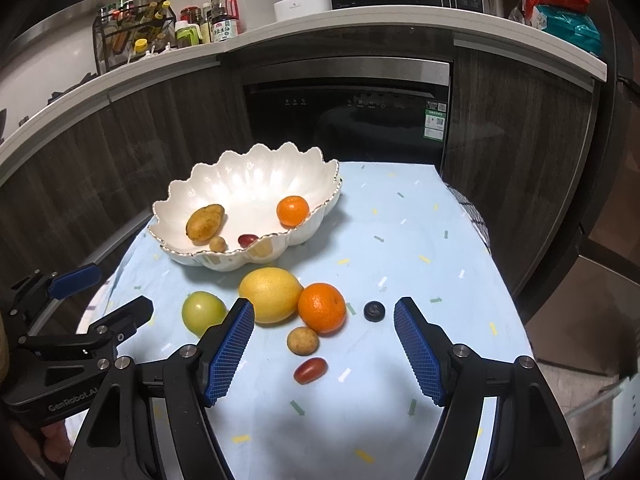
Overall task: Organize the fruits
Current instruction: 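Withdraw both open grippers from the bowl toward the remaining fruits, then close the left gripper on the green apple while the right gripper grasps a red date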
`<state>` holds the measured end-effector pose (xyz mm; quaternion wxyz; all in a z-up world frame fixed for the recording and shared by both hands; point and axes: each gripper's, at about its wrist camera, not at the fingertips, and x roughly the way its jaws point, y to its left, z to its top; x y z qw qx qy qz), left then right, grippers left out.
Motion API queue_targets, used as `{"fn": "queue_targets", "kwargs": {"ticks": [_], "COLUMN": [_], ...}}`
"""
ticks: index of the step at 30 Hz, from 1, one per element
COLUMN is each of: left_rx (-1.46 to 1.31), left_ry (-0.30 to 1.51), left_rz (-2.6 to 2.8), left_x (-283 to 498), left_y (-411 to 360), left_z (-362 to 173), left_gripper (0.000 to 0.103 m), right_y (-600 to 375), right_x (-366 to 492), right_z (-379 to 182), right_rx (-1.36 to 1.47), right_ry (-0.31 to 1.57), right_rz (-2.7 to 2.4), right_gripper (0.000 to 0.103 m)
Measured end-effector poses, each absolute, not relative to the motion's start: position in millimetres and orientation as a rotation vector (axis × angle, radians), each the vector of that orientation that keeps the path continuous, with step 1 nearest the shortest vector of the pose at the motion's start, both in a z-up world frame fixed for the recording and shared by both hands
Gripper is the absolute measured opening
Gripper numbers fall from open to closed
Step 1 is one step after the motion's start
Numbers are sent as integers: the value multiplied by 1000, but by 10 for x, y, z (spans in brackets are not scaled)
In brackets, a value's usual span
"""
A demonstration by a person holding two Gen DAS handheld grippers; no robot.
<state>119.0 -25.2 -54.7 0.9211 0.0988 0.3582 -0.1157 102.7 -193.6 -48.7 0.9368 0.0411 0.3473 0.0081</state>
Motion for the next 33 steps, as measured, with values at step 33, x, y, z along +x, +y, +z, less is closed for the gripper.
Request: {"fn": "queue_targets", "kwargs": {"ticks": [33], "left_rx": [216], "left_ry": [798], "left_rz": [-291], "left_x": [1481], "left_y": [-372], "left_z": [-1120], "left_gripper": [76], "right_y": [-1860], "right_x": [1174], "right_z": [-1216], "right_rx": [59], "right_ry": [834], "right_rz": [40], "right_gripper": [66]}}
